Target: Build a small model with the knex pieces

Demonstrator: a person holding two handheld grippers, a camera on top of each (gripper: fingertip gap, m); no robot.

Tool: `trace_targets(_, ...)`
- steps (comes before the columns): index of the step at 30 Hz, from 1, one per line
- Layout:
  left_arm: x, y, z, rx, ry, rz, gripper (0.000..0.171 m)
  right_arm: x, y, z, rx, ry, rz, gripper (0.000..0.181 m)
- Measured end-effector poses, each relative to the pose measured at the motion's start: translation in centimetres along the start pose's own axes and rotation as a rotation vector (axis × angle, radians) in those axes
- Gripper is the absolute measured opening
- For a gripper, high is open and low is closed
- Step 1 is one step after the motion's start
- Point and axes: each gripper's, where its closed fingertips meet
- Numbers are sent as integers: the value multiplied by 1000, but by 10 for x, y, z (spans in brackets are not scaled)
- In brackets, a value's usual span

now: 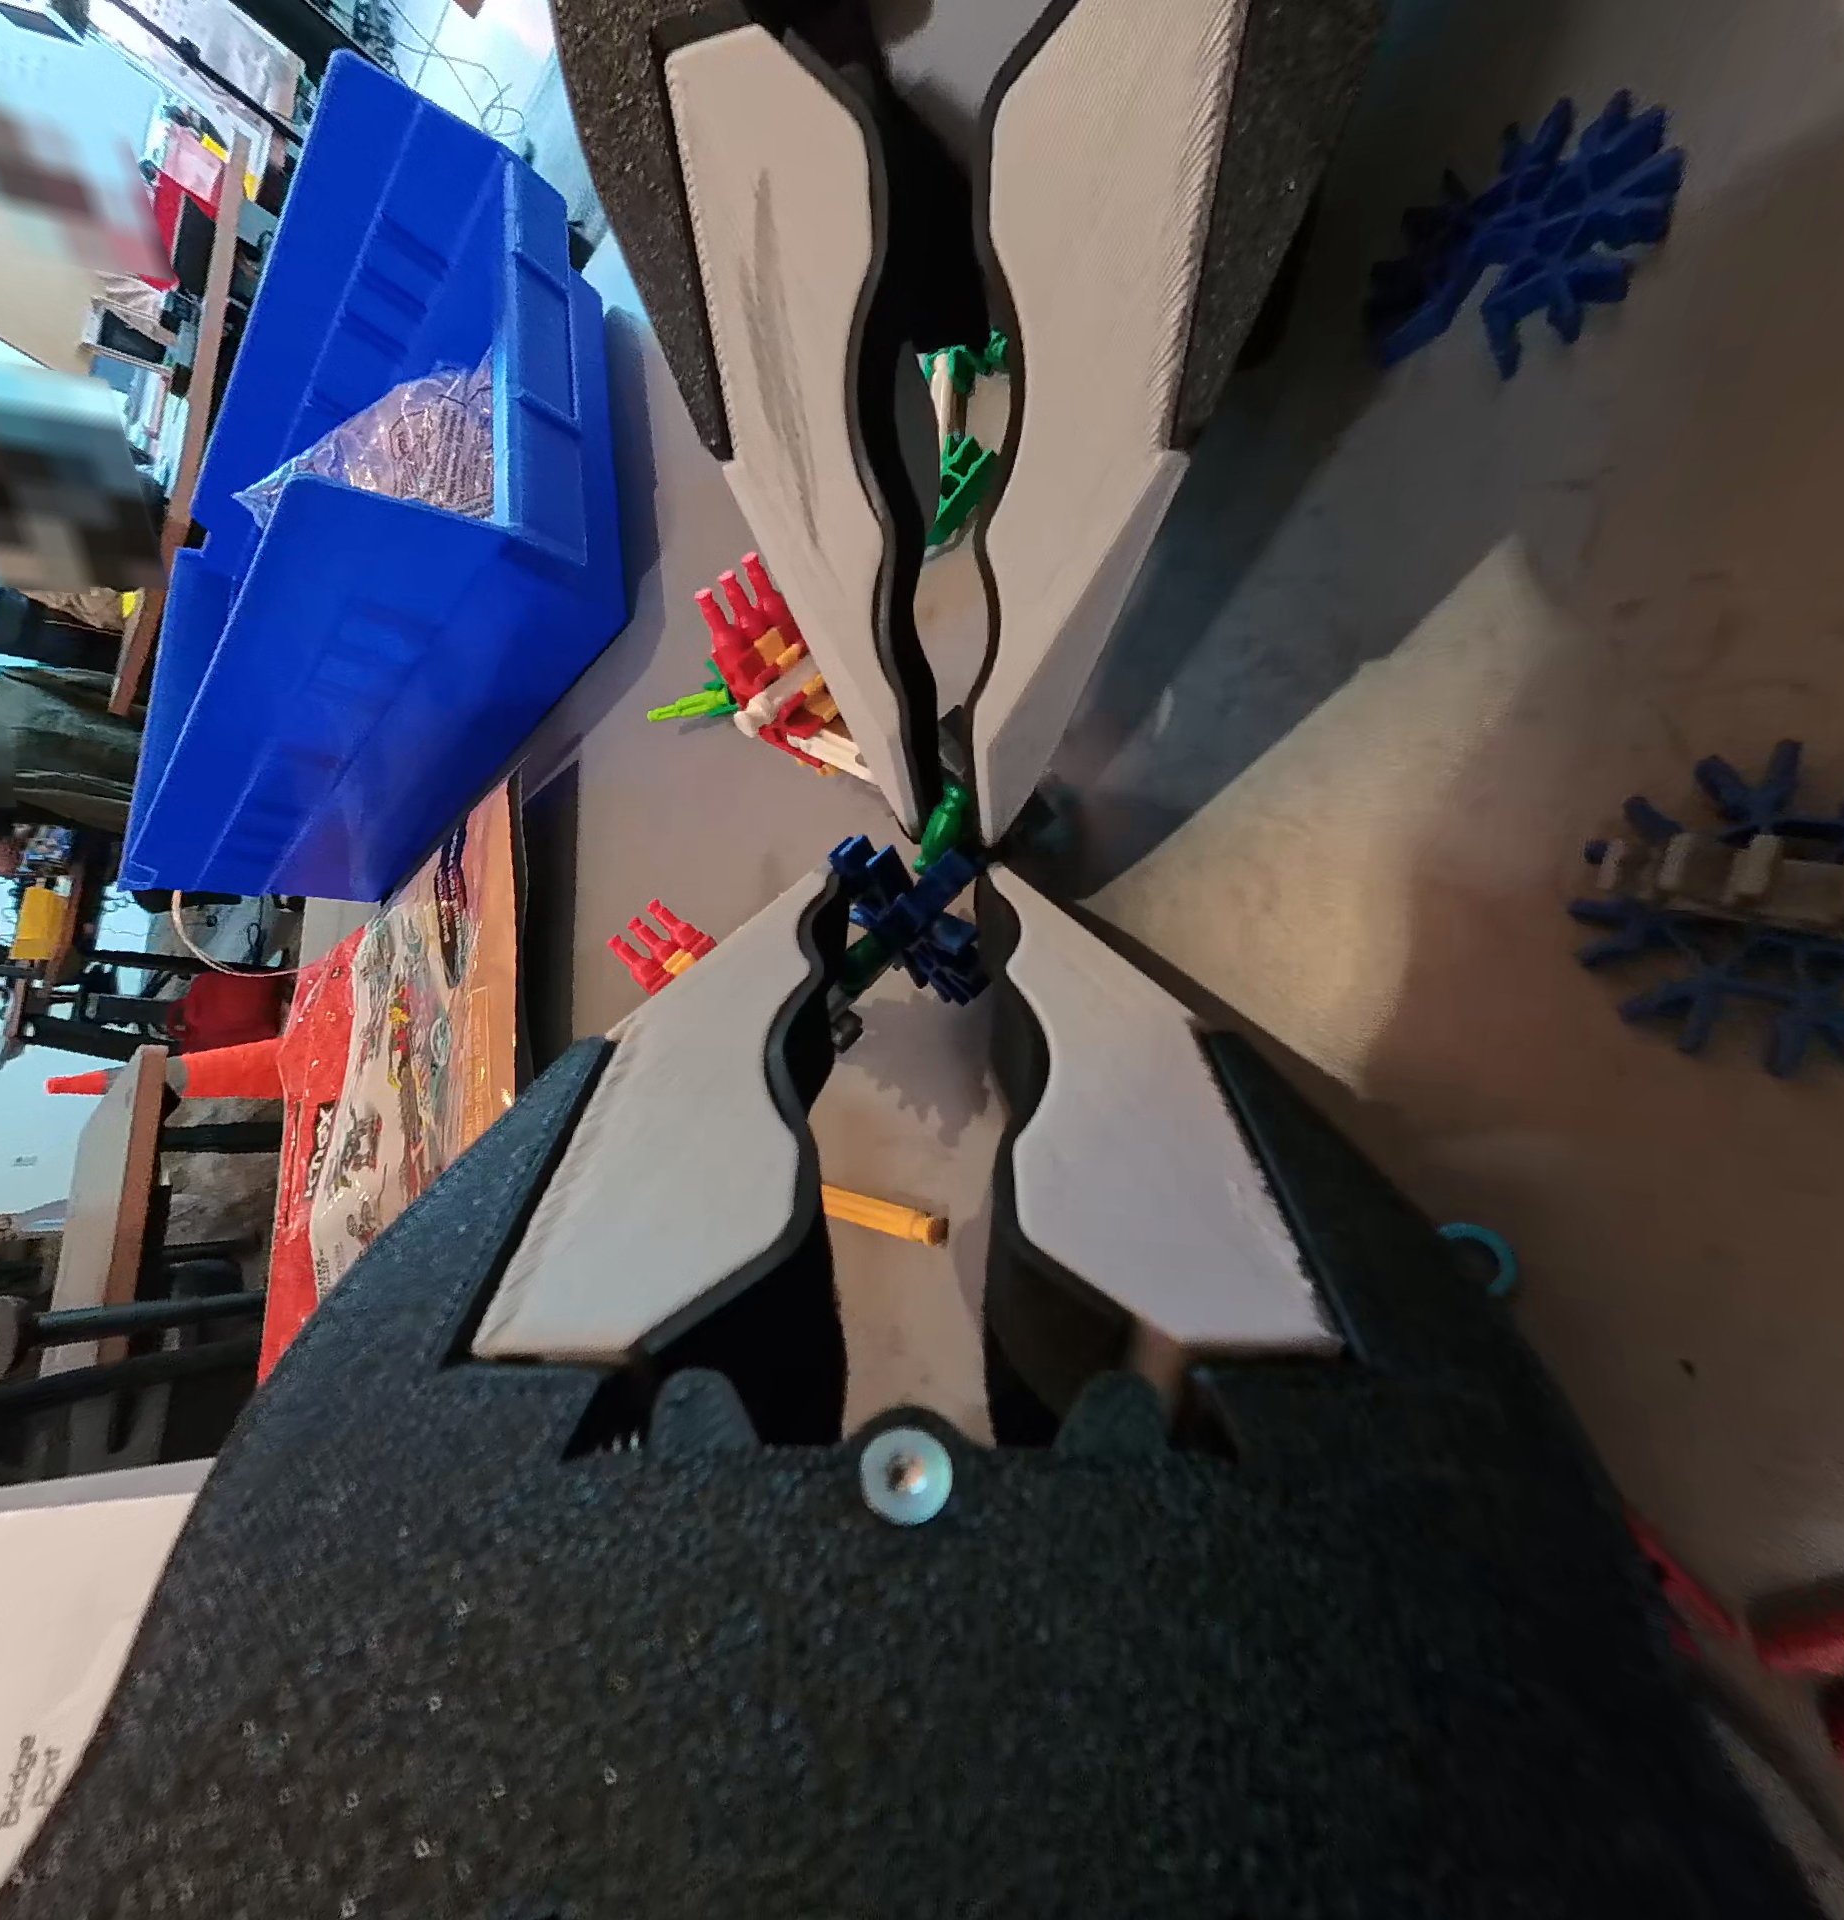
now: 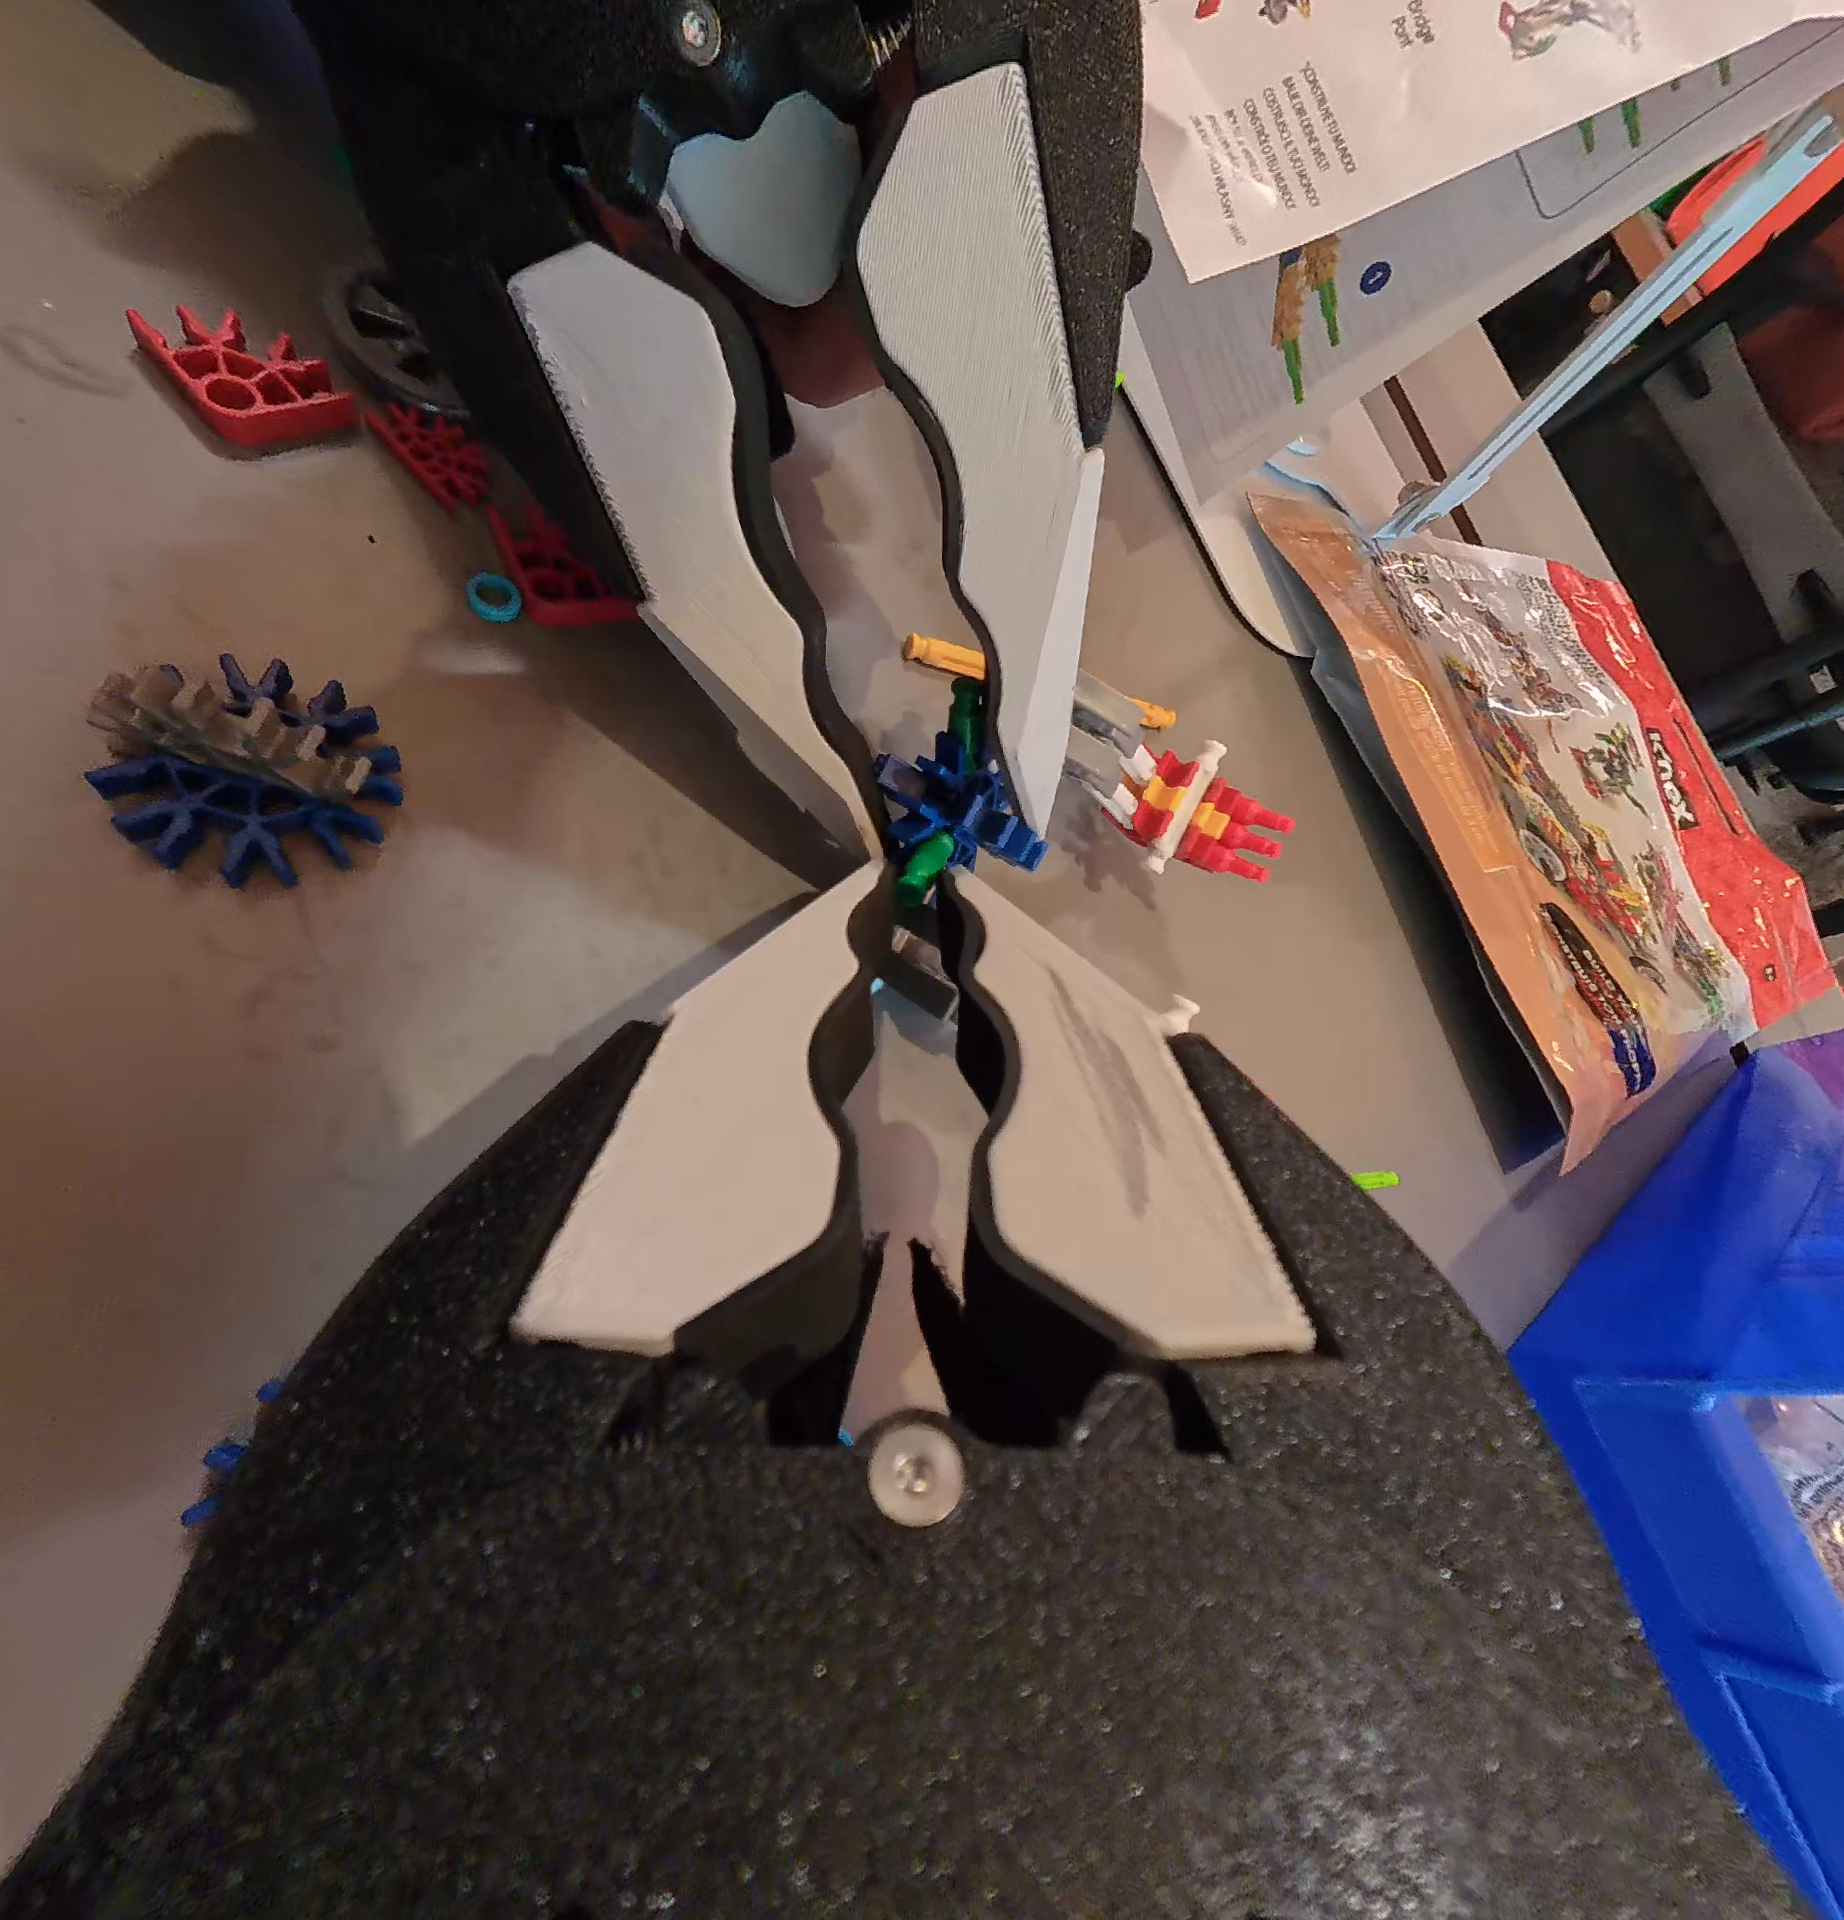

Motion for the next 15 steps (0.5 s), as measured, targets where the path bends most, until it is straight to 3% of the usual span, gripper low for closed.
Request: trace_targets(15, 0, 3, 1, 7, 20, 30, 23, -3, 1, -3, -20, -36, 2, 7)
Point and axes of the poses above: each gripper's, where its closed fingertips meet, y out along the fingers, z out of its top, x = y × z across the jaws, and after that the axes turned 7 degrees about x, right-handed
